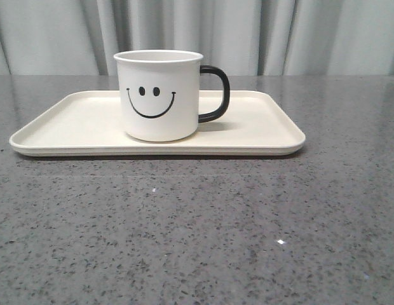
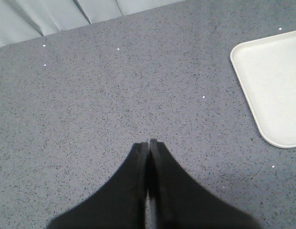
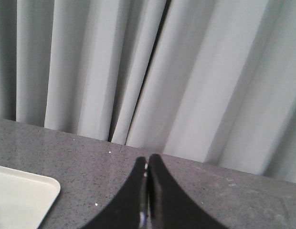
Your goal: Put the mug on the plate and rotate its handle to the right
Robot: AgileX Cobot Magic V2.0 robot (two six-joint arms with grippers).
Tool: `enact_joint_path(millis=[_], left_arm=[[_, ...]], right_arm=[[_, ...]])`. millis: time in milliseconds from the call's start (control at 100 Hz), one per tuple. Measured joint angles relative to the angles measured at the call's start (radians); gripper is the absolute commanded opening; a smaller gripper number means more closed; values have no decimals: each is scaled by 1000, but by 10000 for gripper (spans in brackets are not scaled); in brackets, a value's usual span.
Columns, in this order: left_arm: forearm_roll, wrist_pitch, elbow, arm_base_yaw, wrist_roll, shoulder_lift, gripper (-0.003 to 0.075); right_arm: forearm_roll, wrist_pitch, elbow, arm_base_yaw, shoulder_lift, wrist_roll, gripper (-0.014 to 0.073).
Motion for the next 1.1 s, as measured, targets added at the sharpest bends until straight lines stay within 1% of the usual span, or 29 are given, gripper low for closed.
enact_joint_path(millis=[420,470,520,610,680,830,950,1040,1100], left_arm=[[4,-2,0,0,0,0,-20],[4,-16,2,0,0,0,-20],[2,-59,15,0,0,-7,-20],[-13,-192,71,0,0,-42,-20],[-32,-326,156,0,0,-98,-20],[-72,-657,440,0,0,-269,-20],[-90,-895,680,5,0,-407,-20],[-127,-1015,829,36,0,-500,-20],[-166,-1056,900,67,0,-547,-20]], right_arm=[[0,0,0,0,0,0,-60],[0,0,0,0,0,0,-60],[0,0,0,0,0,0,-60],[0,0,0,0,-2,0,-60],[0,0,0,0,-2,0,-60],[0,-2,0,0,-2,0,-60],[0,-2,0,0,-2,0,-60],[0,-2,0,0,-2,0,-60],[0,-2,0,0,-2,0,-60]])
